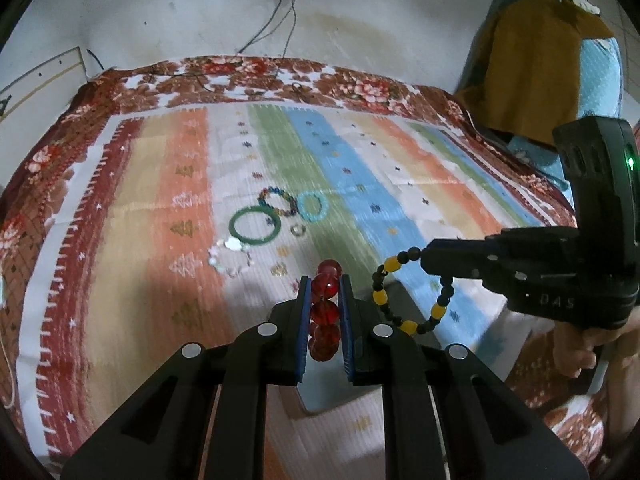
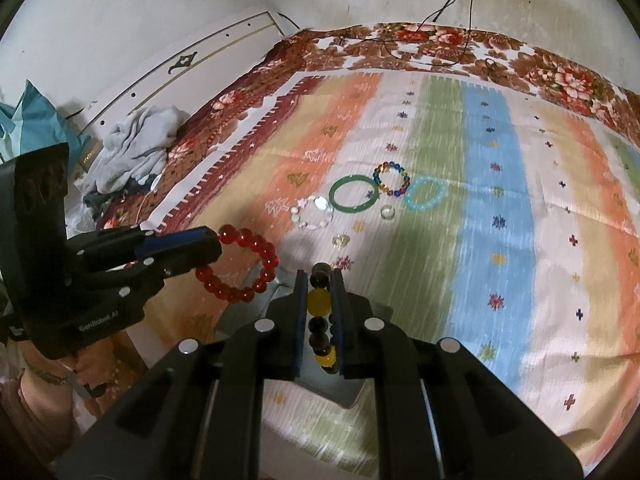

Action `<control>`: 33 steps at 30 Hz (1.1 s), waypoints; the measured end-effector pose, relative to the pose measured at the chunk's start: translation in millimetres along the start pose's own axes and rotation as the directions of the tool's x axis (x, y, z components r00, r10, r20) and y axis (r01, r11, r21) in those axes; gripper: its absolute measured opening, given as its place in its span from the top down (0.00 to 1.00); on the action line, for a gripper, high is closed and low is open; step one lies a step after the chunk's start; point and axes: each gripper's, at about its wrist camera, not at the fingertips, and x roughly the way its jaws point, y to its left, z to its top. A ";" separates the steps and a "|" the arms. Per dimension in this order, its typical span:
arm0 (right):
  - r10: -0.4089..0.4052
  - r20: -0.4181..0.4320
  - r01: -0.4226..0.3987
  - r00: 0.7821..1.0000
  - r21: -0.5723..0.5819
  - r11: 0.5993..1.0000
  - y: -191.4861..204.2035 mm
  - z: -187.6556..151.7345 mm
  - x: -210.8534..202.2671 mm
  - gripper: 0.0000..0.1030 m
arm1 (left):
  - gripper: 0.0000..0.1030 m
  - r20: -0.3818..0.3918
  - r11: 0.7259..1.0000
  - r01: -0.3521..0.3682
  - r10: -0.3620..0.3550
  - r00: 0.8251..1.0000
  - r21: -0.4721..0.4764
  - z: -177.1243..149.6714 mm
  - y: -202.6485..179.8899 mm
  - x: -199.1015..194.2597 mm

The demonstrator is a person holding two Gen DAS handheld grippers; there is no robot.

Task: Organize jewelry
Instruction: 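Open both tools to drop the bracelets into the tin, then raise both open tools away from the tin toward the remaining bracelets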

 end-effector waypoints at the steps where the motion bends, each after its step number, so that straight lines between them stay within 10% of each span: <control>1: 0.002 -0.004 -0.002 1.000 0.000 1.000 0.9 -2.6 0.5 0.88 | 0.88 -0.007 1.000 0.004 -0.004 1.000 0.004 -3.1 -1.6 0.4; 10: 0.016 -0.034 -0.016 0.999 0.011 1.000 2.5 -7.4 6.9 0.87 | 0.87 -0.046 1.000 0.010 -0.011 0.999 -0.011 -10.6 -3.3 7.5; 14: -0.016 -0.040 0.016 0.999 0.008 1.000 2.1 -8.2 9.9 0.53 | 0.62 -0.035 1.000 -0.016 0.015 0.999 -0.027 -8.3 1.6 7.8; 33: -0.061 -0.018 0.062 0.998 0.074 0.995 -20.7 8.2 18.3 0.39 | 0.42 -0.029 0.978 -0.210 0.209 0.977 -0.020 14.1 31.3 20.7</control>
